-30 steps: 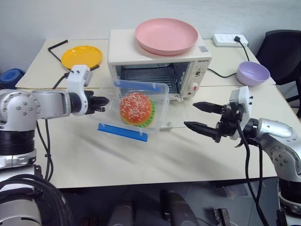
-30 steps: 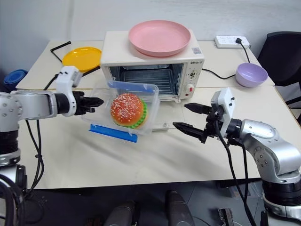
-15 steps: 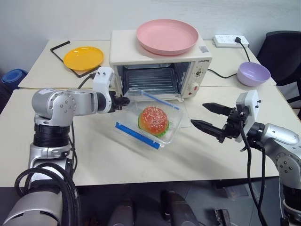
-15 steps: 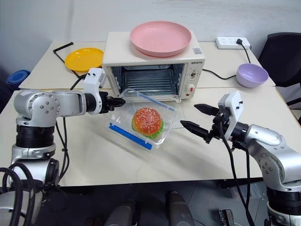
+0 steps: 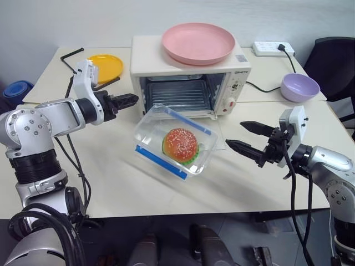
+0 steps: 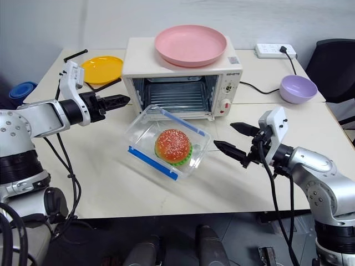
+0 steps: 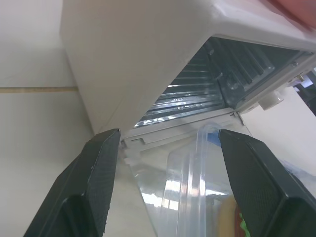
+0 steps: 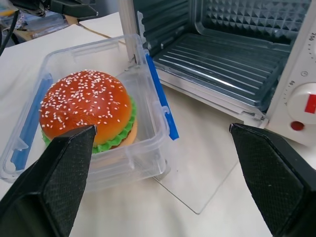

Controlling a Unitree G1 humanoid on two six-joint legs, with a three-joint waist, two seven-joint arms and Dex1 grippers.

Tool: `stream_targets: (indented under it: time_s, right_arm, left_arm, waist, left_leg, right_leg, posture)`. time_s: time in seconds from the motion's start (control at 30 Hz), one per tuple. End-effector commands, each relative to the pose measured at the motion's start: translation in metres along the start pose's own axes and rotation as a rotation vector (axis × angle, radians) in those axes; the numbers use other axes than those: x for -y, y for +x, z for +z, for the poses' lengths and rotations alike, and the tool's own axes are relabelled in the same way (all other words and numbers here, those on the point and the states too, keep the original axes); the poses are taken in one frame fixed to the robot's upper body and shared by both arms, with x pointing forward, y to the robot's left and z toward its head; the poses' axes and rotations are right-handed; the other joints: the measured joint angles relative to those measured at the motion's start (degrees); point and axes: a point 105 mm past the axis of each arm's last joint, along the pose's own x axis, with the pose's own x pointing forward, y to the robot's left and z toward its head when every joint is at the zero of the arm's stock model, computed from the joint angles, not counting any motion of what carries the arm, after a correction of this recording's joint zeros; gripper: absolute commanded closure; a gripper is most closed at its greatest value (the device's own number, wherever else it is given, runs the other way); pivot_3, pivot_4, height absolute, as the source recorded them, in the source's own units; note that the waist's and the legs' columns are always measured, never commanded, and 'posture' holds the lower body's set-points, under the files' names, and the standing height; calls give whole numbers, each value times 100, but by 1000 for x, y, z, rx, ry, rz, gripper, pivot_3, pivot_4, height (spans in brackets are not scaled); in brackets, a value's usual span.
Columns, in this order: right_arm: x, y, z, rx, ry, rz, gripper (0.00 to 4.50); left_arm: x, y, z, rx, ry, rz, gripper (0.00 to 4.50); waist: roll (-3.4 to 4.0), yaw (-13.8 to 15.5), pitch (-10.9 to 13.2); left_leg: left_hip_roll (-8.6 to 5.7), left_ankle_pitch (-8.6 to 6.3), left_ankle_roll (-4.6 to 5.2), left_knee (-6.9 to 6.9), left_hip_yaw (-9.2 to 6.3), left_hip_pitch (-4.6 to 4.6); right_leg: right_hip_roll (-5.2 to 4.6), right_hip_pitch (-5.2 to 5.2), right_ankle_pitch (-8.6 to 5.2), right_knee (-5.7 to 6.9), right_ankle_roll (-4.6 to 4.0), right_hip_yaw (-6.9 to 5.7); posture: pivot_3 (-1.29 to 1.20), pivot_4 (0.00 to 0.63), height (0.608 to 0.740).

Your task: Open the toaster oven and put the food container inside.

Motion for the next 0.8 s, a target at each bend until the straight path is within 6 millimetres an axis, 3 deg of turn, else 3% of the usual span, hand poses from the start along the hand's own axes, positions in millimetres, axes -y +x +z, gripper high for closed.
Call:
stream_targets:
  time_s: [0.03, 0.23, 0.27, 0.33, 0.43, 0.6, 0.7, 0.8]
  right_arm:
    - [0, -4, 18, 36, -46, 0, 0]
    - [1, -13, 31, 79, -16, 2, 0]
    - [-2, -16, 34, 90, 0, 15, 183]
    - [-18, -21, 38, 107, 36, 88, 611]
    - [-44, -27, 37, 85, 59, 188, 1641]
    - [-77, -32, 25, 22, 140, 308, 3462]
    - [-99, -32, 6, -55, 163, 363, 4469]
    - [-105, -22, -21, -150, 169, 320, 4469]
  left_arm:
    - [9, -8, 15, 60, 80, -47, 1132]
    - [22, -23, 31, 135, 135, -207, 1132]
    - [24, -25, 32, 144, 140, -242, 1306]
    - [40, -37, 26, 135, 191, -394, 1732]
    - [58, -55, 11, 65, 265, -579, 2683]
    - [60, -73, -20, -116, 362, -725, 4310]
    - [54, -79, -47, -283, 451, -751, 4500]
    - [44, -77, -72, -407, 540, -740, 4500]
  waist:
    - [0, 10, 0]
    - [0, 32, 0]
    - [0, 33, 0]
    - [0, 30, 0]
    - [1, 22, 1]
    - [2, 29, 1]
    - [2, 42, 1]
    - [2, 43, 1]
  left_leg:
    - [0, 0, 0, 0, 0, -2]
    - [3, -1, 1, -2, 1, -2]
    - [4, -1, 1, -2, 1, -2]
    - [4, -1, 1, -2, 2, -1]
    - [14, -4, 0, -7, 2, -3]
    - [18, -6, 2, -7, 4, 3]
    - [21, -4, 7, -5, 5, 1]
    - [24, -3, 8, -5, 12, 2]
  right_leg:
    - [0, 0, 0, -1, 0, 1]
    - [1, -1, 0, -5, 0, 0]
    - [2, -1, 0, -6, -1, 0]
    - [1, -1, -1, -6, -1, 1]
    - [7, -1, -6, -11, -10, 3]
    - [9, 5, -11, -15, -20, 4]
    - [11, 8, -23, -26, -40, 3]
    - [14, 9, -40, -30, -69, 9]
  posture:
    - [0, 150, 740]
    - [0, 150, 740]
    - [0, 150, 740]
    - [0, 150, 740]
    - [0, 150, 740]
    - [0, 150, 740]
    - [0, 150, 740]
    - [0, 150, 740]
